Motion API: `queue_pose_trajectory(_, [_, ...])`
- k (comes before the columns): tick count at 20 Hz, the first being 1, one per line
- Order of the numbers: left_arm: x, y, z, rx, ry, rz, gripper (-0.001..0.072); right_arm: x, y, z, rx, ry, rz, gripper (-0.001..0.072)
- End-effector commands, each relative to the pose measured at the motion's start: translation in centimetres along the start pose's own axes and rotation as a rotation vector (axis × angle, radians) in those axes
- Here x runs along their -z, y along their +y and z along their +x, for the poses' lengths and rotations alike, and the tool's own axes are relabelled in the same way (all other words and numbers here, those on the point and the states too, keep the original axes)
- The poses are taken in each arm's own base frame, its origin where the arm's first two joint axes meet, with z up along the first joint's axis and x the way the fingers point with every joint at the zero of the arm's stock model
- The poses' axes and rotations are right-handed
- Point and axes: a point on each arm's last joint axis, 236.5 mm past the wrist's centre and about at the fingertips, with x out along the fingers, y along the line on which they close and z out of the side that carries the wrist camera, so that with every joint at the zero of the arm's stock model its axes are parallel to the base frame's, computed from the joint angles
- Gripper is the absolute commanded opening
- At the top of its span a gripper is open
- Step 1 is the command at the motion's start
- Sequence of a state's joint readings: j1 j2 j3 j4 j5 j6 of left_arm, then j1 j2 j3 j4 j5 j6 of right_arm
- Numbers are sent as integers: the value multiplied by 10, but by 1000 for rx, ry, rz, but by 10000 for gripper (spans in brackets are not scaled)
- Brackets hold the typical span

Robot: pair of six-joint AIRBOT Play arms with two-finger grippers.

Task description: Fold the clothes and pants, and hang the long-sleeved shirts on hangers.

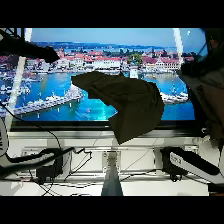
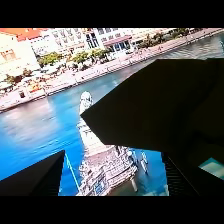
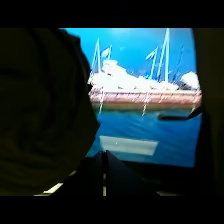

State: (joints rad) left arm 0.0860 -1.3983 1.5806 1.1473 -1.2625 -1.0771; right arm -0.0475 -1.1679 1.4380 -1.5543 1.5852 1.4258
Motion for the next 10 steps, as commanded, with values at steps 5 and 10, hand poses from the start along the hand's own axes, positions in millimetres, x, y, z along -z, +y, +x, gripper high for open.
queue_pose_trajectory(5, [-5,-10,0,42,-21,-15,699,151,58,121,-249,224,414,443])
queue_pose_trajectory(10, [0,-13,-1,54,0,-14,699,199,98,167,-355,328,621,511])
